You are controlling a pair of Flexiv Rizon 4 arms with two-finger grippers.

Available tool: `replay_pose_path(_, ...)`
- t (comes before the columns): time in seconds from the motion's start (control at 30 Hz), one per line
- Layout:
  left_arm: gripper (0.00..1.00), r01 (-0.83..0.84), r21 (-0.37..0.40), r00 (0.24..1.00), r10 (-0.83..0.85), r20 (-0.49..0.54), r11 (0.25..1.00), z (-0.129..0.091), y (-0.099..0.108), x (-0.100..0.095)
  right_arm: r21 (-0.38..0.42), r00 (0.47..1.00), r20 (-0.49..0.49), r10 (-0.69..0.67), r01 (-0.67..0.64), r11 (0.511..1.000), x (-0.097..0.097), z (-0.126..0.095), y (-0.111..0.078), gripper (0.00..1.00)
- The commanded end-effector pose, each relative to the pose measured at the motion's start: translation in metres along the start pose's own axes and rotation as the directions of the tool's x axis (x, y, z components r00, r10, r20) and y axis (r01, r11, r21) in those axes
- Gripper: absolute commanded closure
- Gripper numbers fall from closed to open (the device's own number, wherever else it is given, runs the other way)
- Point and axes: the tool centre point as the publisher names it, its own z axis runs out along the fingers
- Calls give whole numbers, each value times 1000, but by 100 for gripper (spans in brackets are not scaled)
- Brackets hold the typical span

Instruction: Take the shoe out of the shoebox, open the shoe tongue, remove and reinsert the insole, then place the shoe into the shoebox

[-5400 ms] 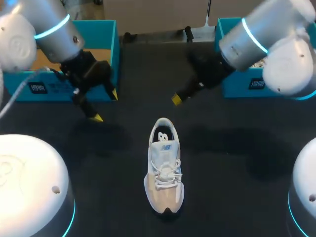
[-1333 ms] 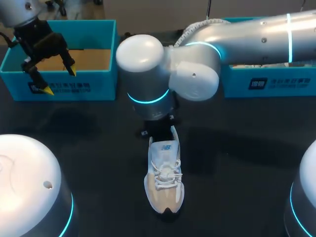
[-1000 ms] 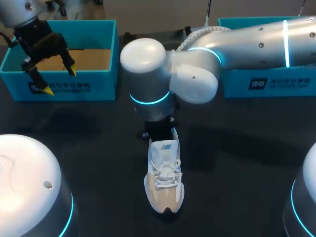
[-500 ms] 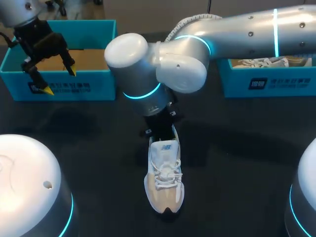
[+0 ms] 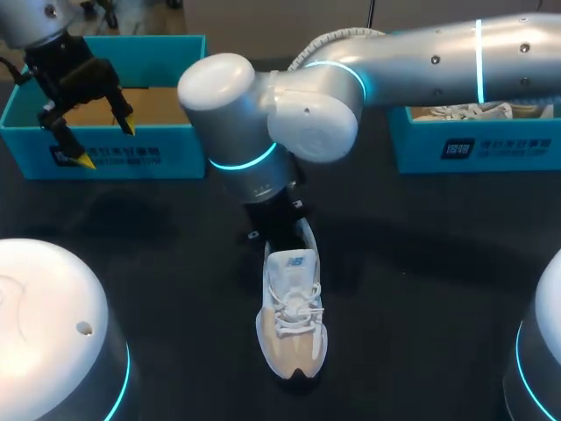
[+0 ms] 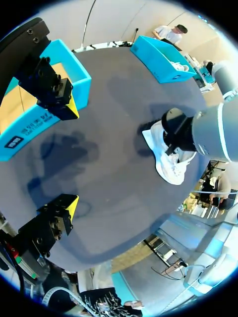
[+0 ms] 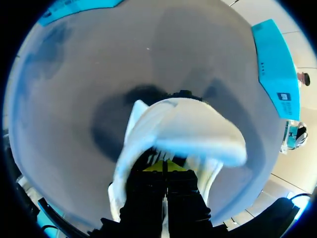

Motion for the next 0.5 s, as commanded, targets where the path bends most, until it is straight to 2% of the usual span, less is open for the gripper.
replay_pose_path(0.03,0,0,-1,1000,0,-1,1000,0,0,0,-1,999,-32,-6,6,1000,0,-5,-6,100)
replay_pose_path(0.23,0,0,-1,1000,0,-1,1000,0,0,0,-4,992,-127,-8,7,1000,6,10,-4,100)
replay_pose_path(0.5,0,0,-1,1000,0,-1,1000,0,0,0,25,985,-170,-6,10,1000,2,18,0,100)
